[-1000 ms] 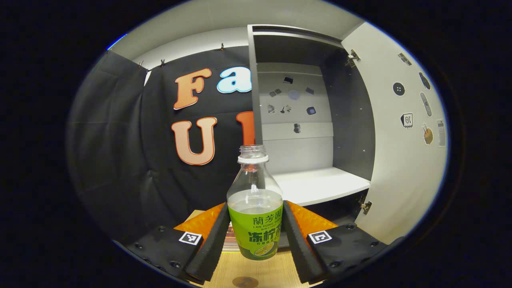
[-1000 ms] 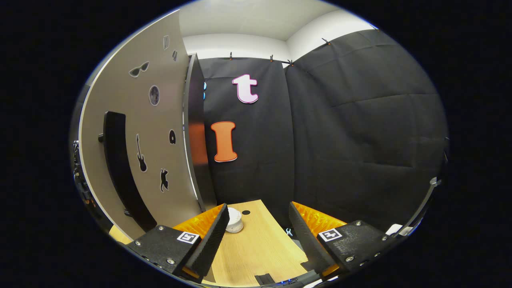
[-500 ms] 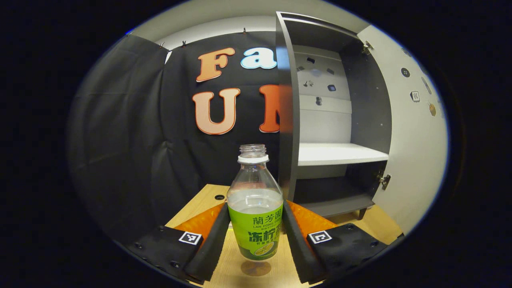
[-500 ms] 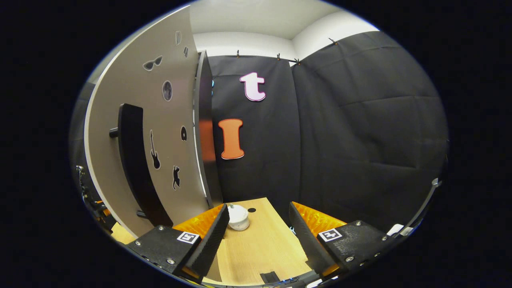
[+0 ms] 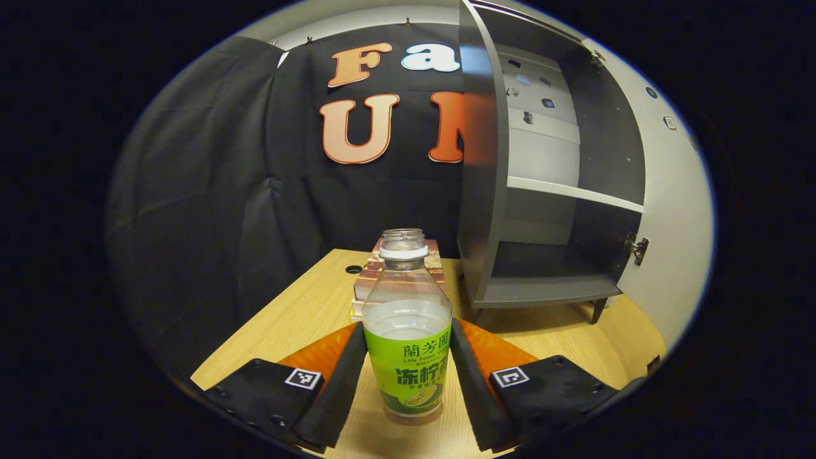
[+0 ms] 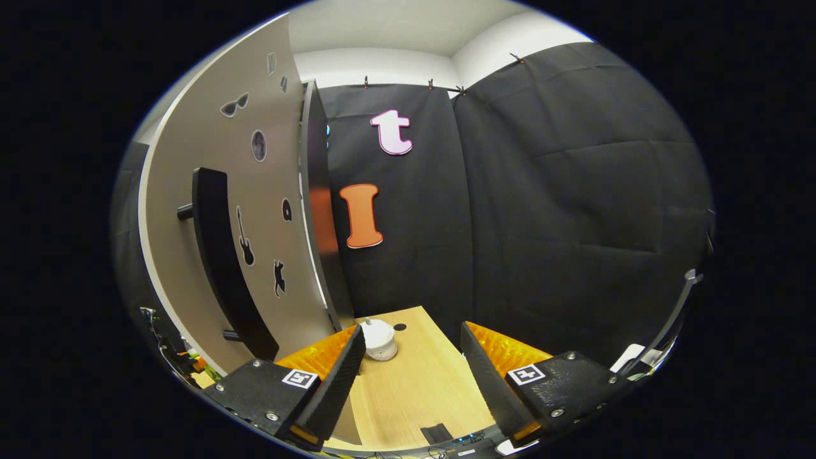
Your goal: Open the cabinet door with the right hand, grasp the bottle in the cabinet with the left hand and place it on the coaster, then close the cabinet door with the right hand.
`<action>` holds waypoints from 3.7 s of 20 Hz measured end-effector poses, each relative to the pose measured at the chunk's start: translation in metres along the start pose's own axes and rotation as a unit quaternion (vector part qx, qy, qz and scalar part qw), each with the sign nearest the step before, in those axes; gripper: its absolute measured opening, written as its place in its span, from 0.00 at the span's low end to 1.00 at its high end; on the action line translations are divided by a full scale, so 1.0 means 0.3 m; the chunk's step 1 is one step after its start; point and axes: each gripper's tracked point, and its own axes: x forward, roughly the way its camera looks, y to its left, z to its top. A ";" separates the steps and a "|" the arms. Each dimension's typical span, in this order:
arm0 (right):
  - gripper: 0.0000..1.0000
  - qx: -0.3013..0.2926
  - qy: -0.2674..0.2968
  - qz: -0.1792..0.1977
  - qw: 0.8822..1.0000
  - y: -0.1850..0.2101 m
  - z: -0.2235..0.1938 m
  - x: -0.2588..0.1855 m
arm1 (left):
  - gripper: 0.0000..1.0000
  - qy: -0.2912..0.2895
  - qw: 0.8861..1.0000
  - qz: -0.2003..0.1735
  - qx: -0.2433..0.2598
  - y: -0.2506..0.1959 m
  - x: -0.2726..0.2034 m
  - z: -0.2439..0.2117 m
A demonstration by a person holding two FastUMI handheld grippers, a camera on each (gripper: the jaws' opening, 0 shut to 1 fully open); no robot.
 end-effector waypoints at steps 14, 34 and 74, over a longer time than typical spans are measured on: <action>0.93 -0.015 0.018 -0.029 0.999 -0.056 -0.013 -0.047 | 0.83 0.017 0.999 0.035 0.000 0.000 0.051 -0.194; 0.93 -0.006 0.028 -0.004 1.000 -0.058 -0.049 -0.024 | 0.93 0.019 0.999 0.039 0.029 -0.054 -0.044 -0.173; 0.84 -0.047 0.013 0.108 0.993 0.270 -0.017 -0.061 | 0.99 -0.184 0.982 0.037 0.012 0.134 -0.636 0.842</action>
